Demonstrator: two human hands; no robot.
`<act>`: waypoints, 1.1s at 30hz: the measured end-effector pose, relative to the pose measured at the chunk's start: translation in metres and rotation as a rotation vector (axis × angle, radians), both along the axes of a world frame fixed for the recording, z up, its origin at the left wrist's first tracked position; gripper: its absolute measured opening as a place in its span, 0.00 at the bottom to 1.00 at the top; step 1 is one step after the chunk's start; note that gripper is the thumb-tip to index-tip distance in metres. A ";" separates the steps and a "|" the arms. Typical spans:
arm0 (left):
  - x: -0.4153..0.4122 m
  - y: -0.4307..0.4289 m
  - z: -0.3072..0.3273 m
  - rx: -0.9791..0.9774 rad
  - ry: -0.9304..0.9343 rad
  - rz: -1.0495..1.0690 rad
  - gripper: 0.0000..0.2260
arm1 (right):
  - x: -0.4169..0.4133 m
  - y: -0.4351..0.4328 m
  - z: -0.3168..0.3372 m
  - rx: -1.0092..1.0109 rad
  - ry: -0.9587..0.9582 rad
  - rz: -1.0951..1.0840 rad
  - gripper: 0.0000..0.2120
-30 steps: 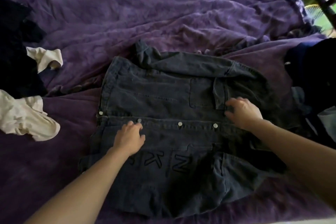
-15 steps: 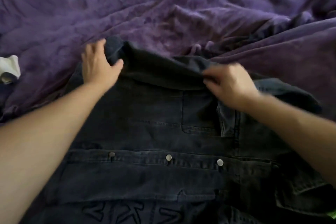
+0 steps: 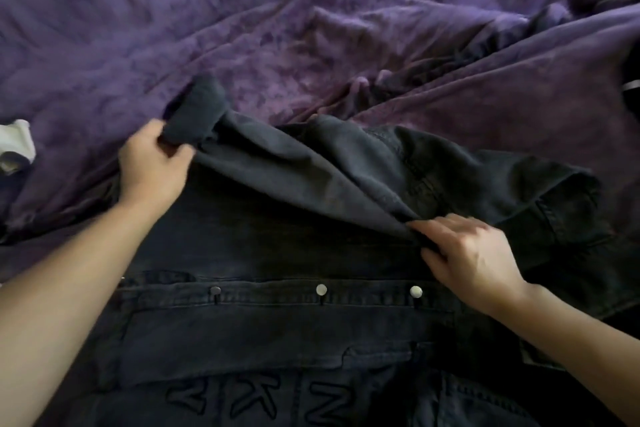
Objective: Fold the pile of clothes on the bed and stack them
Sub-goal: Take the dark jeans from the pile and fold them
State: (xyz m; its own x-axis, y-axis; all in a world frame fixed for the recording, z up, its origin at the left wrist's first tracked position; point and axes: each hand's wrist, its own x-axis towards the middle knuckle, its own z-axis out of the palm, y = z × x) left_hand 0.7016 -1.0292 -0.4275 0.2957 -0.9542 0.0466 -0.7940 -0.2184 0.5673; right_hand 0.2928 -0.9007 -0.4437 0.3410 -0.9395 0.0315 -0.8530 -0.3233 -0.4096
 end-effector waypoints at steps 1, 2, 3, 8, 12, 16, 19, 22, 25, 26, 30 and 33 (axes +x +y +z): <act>0.019 0.016 0.004 -0.005 0.049 0.078 0.08 | 0.007 0.002 0.007 -0.053 -0.003 0.029 0.17; 0.037 0.034 0.005 0.014 0.047 0.143 0.09 | 0.016 0.007 0.012 -0.075 -0.004 0.069 0.19; 0.052 0.053 0.003 0.083 0.013 0.190 0.10 | 0.027 0.014 0.015 -0.051 0.006 0.114 0.21; 0.081 0.092 -0.003 0.625 0.458 0.309 0.15 | 0.089 0.049 0.002 0.590 0.403 0.238 0.25; 0.083 0.069 0.016 0.645 0.619 0.504 0.46 | 0.102 0.042 -0.002 0.581 0.246 0.080 0.20; 0.069 0.064 0.014 0.639 0.564 0.529 0.23 | 0.097 0.002 0.001 0.253 0.152 -0.119 0.20; 0.062 0.058 0.016 0.465 0.706 0.520 0.08 | 0.091 -0.039 -0.004 0.236 0.252 -0.247 0.30; 0.065 0.043 0.038 0.256 1.026 0.416 0.15 | 0.078 -0.074 -0.011 0.313 0.383 -0.387 0.31; 0.081 0.026 0.059 0.139 1.360 0.238 0.24 | 0.063 -0.092 -0.015 0.373 0.416 -0.463 0.14; 0.088 0.021 0.062 0.122 1.442 0.231 0.28 | 0.057 -0.095 -0.015 0.366 0.388 -0.493 0.11; 0.097 0.026 0.029 0.290 1.219 0.422 0.19 | 0.031 -0.098 -0.007 0.236 0.335 -0.532 0.09; 0.103 0.040 -0.011 0.537 0.456 0.602 0.08 | 0.024 -0.111 -0.007 0.154 0.318 -0.475 0.13</act>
State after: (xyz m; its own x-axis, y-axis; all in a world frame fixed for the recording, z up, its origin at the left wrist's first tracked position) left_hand 0.8042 -0.9889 -0.4388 0.6297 -0.4937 -0.5998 -0.1860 -0.8455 0.5005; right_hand 0.3171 -1.0113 -0.4510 -0.1476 -0.9773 -0.1523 -0.9784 0.1668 -0.1222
